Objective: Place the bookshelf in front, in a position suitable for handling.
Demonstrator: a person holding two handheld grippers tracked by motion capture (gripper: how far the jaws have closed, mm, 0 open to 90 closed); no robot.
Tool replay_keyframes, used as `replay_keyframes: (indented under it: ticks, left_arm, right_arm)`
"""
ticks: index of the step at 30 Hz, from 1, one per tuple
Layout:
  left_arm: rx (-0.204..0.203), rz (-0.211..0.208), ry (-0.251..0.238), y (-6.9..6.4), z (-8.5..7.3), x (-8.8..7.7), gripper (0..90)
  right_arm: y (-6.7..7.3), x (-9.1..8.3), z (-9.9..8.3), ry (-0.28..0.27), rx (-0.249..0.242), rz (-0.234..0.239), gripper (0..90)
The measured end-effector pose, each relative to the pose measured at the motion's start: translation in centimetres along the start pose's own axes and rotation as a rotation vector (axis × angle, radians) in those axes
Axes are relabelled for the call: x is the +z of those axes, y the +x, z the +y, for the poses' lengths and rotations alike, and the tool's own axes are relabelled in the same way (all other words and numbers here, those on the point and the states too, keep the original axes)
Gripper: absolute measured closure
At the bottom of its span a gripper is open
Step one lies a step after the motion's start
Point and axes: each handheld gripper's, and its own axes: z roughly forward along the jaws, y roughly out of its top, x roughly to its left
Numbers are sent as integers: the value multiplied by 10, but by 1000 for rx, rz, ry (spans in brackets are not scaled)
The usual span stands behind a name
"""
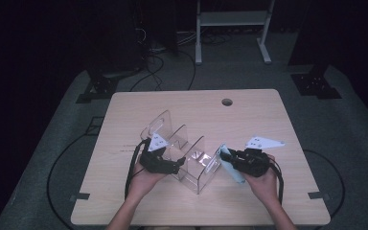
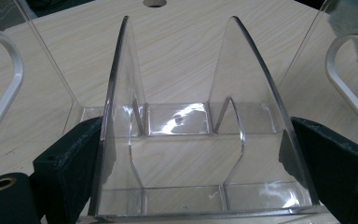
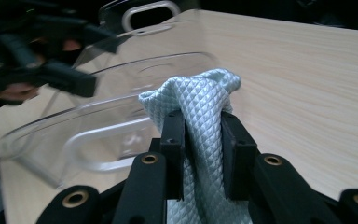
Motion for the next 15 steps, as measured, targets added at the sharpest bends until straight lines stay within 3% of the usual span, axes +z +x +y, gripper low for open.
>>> replay_keyframes:
  ticks: [4,8,11,12,13,15]
  left_arm:
    - [-1,-2,-2,1,0,0,76]
    - [-6,-1,-6,-1,1,1,74]
    - [-2,2,1,-1,1,1,74]
    - [-2,1,3,-1,1,1,73]
    - [0,1,3,-1,1,1,74]
    - [1,5,2,0,1,1,74]
  right_arm:
    - [14,0,-1,9,-48,33,728]
    - [-6,0,1,-2,-8,-16,724]
    - [-7,2,0,-9,7,-11,725]
    - [-4,2,0,-9,-7,-21,726]
    - [6,1,0,-5,-26,4,728]
    - [11,0,-1,-4,-32,15,728]
